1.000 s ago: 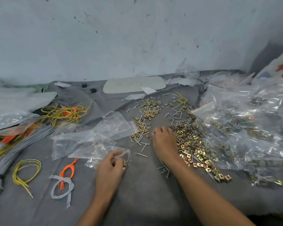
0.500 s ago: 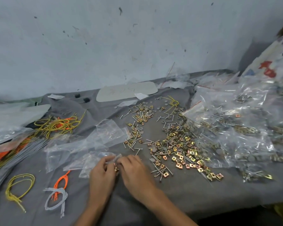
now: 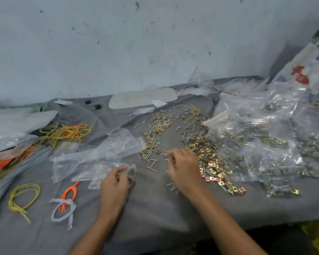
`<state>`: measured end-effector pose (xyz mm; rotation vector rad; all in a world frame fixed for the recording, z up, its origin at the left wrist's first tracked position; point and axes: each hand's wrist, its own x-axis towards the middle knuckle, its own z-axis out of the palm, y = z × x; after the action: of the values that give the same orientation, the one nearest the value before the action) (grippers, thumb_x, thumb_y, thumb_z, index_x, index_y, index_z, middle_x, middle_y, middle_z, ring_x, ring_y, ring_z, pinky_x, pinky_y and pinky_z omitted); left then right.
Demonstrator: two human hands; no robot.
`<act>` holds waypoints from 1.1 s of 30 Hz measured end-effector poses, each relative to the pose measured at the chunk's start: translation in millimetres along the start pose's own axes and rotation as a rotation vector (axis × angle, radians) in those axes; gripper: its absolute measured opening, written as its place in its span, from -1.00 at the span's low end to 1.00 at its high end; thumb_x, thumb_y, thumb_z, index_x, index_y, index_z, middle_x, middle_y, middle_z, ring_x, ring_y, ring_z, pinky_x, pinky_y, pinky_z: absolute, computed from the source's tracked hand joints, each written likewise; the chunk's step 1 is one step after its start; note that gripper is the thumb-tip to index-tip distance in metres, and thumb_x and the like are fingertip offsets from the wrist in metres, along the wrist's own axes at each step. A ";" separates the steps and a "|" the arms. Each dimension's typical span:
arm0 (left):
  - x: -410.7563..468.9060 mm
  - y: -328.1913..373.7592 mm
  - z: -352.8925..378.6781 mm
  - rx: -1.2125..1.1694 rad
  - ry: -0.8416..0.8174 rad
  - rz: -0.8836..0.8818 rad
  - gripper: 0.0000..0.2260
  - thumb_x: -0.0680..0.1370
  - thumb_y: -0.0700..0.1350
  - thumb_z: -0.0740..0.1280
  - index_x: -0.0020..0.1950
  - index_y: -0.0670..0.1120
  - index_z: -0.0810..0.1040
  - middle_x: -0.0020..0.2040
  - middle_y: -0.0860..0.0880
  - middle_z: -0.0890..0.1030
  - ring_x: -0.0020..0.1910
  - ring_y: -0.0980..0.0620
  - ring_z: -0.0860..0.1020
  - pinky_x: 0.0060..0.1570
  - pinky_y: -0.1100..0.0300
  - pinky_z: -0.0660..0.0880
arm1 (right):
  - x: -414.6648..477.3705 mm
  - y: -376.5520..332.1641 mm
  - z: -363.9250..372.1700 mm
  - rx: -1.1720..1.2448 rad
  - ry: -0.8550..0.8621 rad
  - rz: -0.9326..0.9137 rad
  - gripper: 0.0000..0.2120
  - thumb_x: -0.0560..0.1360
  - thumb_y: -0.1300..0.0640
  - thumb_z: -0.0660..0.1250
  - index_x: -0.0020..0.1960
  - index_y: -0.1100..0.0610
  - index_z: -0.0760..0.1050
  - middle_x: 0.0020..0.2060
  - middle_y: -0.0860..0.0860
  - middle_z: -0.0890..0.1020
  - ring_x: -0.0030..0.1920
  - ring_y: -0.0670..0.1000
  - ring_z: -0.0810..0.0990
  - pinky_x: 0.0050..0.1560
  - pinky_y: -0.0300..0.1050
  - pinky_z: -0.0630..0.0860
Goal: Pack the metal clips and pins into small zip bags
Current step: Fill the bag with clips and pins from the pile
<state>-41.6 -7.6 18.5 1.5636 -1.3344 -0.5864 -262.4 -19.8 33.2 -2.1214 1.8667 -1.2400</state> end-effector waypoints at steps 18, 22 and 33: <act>-2.3 3.7 0.1 -0.025 0.003 -0.025 -0.77 0.45 0.02 0.22 -0.03 0.09 0.64 -0.17 0.17 0.69 -0.15 0.12 0.65 -0.03 -0.06 0.60 | -7.5 0.5 0.0 0.018 -0.003 0.048 -0.90 0.64 0.12 0.24 0.04 0.07 0.53 -0.05 -0.01 0.56 -0.05 0.03 0.44 0.01 0.00 0.43; -3.6 7.2 -0.8 -0.016 -0.003 -0.027 -0.75 0.45 0.00 0.21 0.01 0.06 0.64 -0.14 0.10 0.70 -0.13 0.06 0.65 -0.03 -0.12 0.60 | -28.2 -58.7 26.3 0.233 -0.166 -0.129 -0.89 0.65 0.10 0.21 0.04 0.05 0.51 -0.04 -0.03 0.56 -0.01 0.02 0.45 0.04 -0.04 0.41; -4.8 10.6 -3.7 -0.032 0.010 -0.008 -0.74 0.45 -0.05 0.20 0.01 0.03 0.65 -0.09 0.11 0.70 -0.03 0.08 0.64 0.07 -0.02 0.56 | -31.5 -77.8 56.8 0.214 -0.251 -0.083 -0.84 0.63 0.09 0.18 0.16 0.01 0.49 0.04 -0.02 0.64 0.08 0.05 0.54 0.09 0.00 0.44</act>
<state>-44.9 -1.2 28.4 1.5452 -1.3061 -0.6017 -164.5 2.4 19.3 -2.1422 1.4899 -1.0731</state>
